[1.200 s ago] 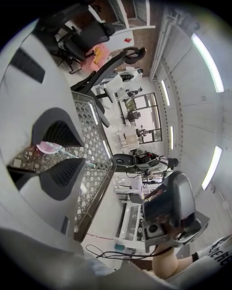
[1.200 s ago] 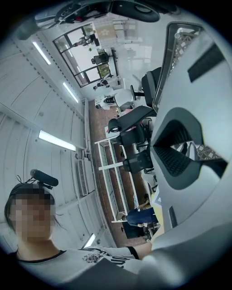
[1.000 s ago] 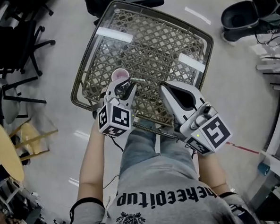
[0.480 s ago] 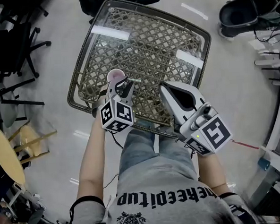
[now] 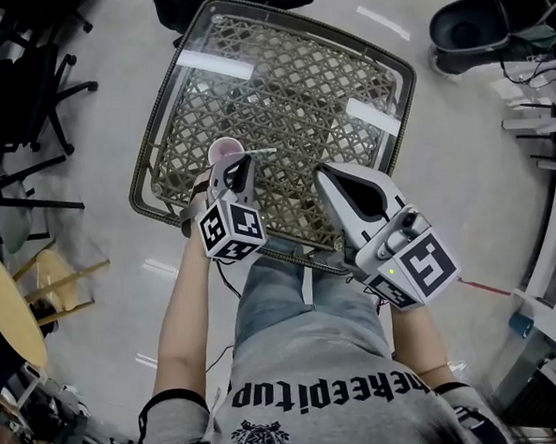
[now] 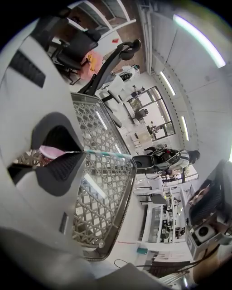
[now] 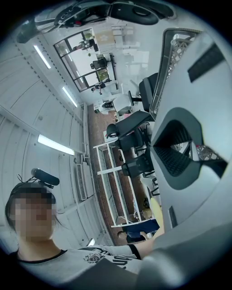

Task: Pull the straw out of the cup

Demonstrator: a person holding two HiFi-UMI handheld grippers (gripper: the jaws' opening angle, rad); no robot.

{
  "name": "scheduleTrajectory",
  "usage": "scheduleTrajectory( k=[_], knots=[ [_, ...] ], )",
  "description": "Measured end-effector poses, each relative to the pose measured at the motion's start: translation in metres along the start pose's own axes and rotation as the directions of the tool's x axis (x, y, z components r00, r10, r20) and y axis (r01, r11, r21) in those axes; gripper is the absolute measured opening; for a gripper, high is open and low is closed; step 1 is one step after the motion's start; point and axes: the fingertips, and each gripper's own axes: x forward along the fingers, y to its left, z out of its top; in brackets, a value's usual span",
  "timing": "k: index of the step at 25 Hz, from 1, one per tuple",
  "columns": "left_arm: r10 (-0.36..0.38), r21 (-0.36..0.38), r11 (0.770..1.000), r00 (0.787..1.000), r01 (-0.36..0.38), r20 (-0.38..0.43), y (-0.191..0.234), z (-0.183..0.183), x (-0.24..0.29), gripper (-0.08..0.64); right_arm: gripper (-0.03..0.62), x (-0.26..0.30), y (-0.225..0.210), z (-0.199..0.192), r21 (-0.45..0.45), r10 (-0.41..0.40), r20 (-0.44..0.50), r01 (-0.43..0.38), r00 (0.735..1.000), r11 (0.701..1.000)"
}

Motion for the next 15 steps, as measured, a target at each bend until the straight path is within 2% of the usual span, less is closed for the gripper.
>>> scheduleTrajectory(
  k=[4,7,10,15],
  knots=[
    [0.024,-0.004,1.0,1.0,-0.024,0.005,0.0011,0.0,-0.0005,0.051,0.012,-0.0009,-0.0006,0.0008,-0.004,0.002,-0.004,-0.002,1.0,1.0],
    [0.045,0.032,0.998,0.999,-0.046,0.006,0.0029,0.0017,-0.0001,0.059,0.012,-0.0013,-0.0016,0.0015,-0.005,0.0,-0.006,0.0,1.0,1.0],
    [0.038,0.046,0.998,0.999,-0.037,-0.008,0.0025,0.0005,0.0029,0.103,0.012,-0.0019,-0.0026,0.001,-0.003,-0.002,-0.006,0.002,1.0,1.0],
    [0.039,0.043,0.998,0.999,-0.038,-0.024,0.0033,0.001,0.0076,0.104,0.012,-0.0052,-0.0059,0.0006,-0.002,-0.005,-0.006,0.005,1.0,1.0]
  ],
)
